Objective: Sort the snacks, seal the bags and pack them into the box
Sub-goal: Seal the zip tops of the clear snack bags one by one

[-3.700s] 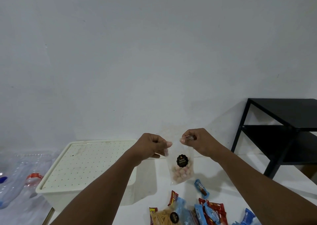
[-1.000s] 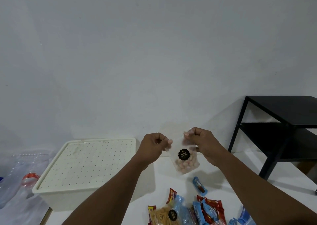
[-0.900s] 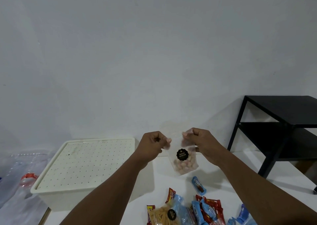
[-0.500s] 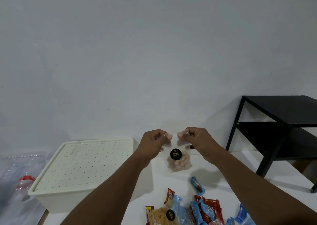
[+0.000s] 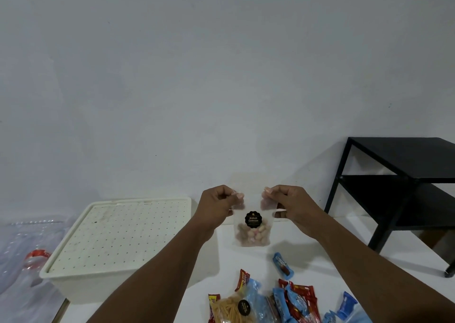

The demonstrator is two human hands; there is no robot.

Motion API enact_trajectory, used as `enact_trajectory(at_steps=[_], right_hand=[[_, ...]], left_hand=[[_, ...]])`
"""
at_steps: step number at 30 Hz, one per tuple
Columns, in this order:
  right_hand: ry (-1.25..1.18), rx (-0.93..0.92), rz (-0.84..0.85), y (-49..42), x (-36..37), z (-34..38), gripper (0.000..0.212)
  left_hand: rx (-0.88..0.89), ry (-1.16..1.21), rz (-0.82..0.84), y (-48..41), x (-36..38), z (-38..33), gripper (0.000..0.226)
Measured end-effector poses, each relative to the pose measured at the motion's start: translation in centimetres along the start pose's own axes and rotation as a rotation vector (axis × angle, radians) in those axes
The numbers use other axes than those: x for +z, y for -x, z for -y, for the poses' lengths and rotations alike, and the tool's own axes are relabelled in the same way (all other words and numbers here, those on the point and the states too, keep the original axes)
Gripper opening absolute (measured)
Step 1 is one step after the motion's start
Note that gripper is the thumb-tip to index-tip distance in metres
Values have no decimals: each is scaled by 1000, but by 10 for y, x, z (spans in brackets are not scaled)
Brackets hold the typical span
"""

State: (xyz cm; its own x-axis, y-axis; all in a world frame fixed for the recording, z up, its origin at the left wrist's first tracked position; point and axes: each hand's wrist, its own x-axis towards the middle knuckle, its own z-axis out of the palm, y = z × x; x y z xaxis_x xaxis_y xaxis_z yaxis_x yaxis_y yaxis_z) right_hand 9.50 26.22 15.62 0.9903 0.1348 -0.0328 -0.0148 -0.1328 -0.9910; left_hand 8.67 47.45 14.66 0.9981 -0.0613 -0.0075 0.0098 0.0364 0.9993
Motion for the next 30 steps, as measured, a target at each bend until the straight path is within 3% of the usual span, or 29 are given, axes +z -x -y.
enact_trajectory(at_steps=[6, 13, 22, 30], right_hand=[[48, -49, -17, -4, -1, 1, 16], [9, -26, 8, -5, -3, -2, 25], [204, -41, 53, -9, -6, -6, 22], [374, -95, 63, -11, -10, -6, 13]], left_hand=[[-38, -33, 70, 1, 3, 2, 14], [-49, -34, 50, -2, 3, 3, 26], [74, -173, 89, -8, 3, 7, 31], [-318, -57, 312, -8, -5, 1, 43]])
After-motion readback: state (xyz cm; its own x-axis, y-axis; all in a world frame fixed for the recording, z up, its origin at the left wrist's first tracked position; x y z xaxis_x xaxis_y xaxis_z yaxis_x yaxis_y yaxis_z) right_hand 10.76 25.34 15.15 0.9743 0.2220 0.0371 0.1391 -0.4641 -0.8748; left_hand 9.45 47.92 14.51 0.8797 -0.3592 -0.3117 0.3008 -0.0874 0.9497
